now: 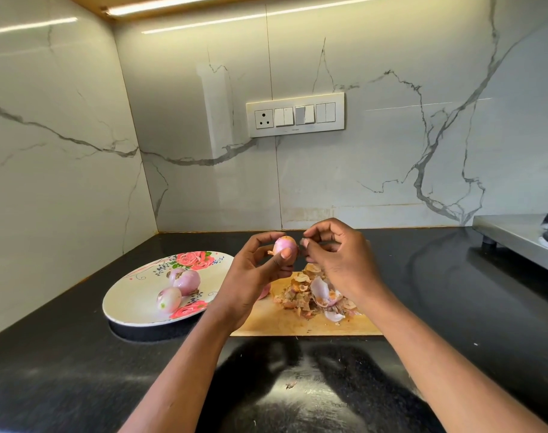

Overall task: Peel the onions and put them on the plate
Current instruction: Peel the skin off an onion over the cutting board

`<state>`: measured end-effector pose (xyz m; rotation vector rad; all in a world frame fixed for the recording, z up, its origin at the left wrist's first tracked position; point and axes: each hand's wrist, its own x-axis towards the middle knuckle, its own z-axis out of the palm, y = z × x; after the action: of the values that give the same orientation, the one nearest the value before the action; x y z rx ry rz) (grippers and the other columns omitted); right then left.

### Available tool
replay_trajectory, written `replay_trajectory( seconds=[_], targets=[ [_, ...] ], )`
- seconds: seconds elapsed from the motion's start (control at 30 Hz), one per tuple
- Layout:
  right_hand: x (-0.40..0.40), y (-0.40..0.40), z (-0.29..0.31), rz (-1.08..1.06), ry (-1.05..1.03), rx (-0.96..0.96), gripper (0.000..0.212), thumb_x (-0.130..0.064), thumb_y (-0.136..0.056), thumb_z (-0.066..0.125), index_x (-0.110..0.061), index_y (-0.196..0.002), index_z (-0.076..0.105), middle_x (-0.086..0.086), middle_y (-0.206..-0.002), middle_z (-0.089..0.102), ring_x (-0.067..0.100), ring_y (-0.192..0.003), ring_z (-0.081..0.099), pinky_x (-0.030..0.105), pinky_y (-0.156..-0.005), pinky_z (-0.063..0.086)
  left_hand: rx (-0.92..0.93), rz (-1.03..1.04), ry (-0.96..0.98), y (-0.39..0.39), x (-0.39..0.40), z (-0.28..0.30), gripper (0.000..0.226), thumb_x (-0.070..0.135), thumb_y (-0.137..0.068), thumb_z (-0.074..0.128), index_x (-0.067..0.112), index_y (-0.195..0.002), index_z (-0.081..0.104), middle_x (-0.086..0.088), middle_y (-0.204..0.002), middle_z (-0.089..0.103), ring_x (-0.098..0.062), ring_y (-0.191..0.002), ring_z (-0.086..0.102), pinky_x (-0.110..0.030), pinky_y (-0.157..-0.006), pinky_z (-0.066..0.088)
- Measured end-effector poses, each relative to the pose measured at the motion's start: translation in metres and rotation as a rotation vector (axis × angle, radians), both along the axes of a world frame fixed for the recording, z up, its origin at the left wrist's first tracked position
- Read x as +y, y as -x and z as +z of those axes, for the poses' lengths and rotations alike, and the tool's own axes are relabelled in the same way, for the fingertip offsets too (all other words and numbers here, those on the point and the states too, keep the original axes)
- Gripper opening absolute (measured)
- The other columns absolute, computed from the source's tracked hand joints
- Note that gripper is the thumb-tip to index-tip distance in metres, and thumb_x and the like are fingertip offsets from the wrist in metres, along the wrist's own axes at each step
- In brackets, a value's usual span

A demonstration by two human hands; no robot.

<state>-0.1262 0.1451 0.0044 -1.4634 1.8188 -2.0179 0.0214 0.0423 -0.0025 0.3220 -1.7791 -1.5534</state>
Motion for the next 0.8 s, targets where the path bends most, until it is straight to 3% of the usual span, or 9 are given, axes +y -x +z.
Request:
replay_trajectory(
  seconds=[0.13,0.2,0.3,0.37,0.57,0.8],
  targets=[
    [0.001,0.015,-0.002,-0.097,-0.053,-0.005,0.008,-0.015,-0.092,0.074,-0.023,-0.091,0.072,-0.005,-0.082,0.075,0.010,-0.074,0.074,0.042,-0.077,0.063,0.019,-0.039,-0.044,0.000,0.002,0.001,0.050,0.026,-0.083,0.072,0.015,-0.130,0.059,-0.011,-0.113,0.073,-0.020,-0.090,0.070,-0.032,-0.089,0.058],
    [0.001,0.016,-0.004,-0.110,-0.140,0.087,0.007,-0.024,-0.095,0.070,-0.022,-0.092,0.075,-0.007,-0.082,0.075,0.007,-0.074,0.071,0.031,-0.076,0.061,0.040,-0.039,-0.070,0.000,0.001,0.001,0.050,0.025,-0.083,0.072,0.013,-0.130,0.058,-0.012,-0.117,0.073,-0.020,-0.093,0.070,-0.032,-0.091,0.057],
    [0.000,0.013,-0.007,-0.172,-0.248,0.283,0.015,-0.030,-0.096,0.068,-0.019,-0.100,0.078,-0.006,-0.093,0.072,0.004,-0.083,0.064,0.007,-0.066,0.043,0.071,-0.025,-0.107,-0.001,0.000,0.002,0.049,0.025,-0.082,0.072,0.012,-0.127,0.061,-0.012,-0.115,0.073,-0.021,-0.092,0.071,-0.032,-0.092,0.057],
    [0.001,0.009,-0.005,-0.131,-0.248,0.277,0.017,-0.025,-0.094,0.071,-0.024,-0.110,0.076,-0.008,-0.101,0.072,0.001,-0.089,0.065,0.003,-0.068,0.043,0.097,-0.008,-0.146,-0.002,0.000,0.004,0.046,0.026,-0.080,0.071,0.011,-0.123,0.063,-0.011,-0.107,0.075,-0.022,-0.089,0.072,-0.029,-0.086,0.059],
    [0.007,-0.007,0.005,0.081,-0.143,0.225,0.038,-0.032,-0.082,0.084,-0.030,-0.117,0.070,-0.015,-0.099,0.074,-0.003,-0.092,0.068,0.013,-0.080,0.055,0.085,0.001,-0.154,-0.002,0.000,0.005,0.046,0.032,-0.084,0.069,0.007,-0.122,0.063,-0.011,-0.108,0.075,-0.023,-0.095,0.073,-0.026,-0.081,0.058],
    [0.006,-0.007,0.006,0.069,-0.078,0.214,0.029,-0.029,-0.088,0.077,-0.028,-0.117,0.072,-0.014,-0.104,0.075,-0.002,-0.098,0.069,0.027,-0.091,0.058,0.105,-0.024,-0.159,-0.002,-0.001,0.004,0.044,0.033,-0.087,0.066,0.013,-0.126,0.061,-0.009,-0.098,0.073,-0.019,-0.089,0.069,-0.032,-0.087,0.057]
  ],
)
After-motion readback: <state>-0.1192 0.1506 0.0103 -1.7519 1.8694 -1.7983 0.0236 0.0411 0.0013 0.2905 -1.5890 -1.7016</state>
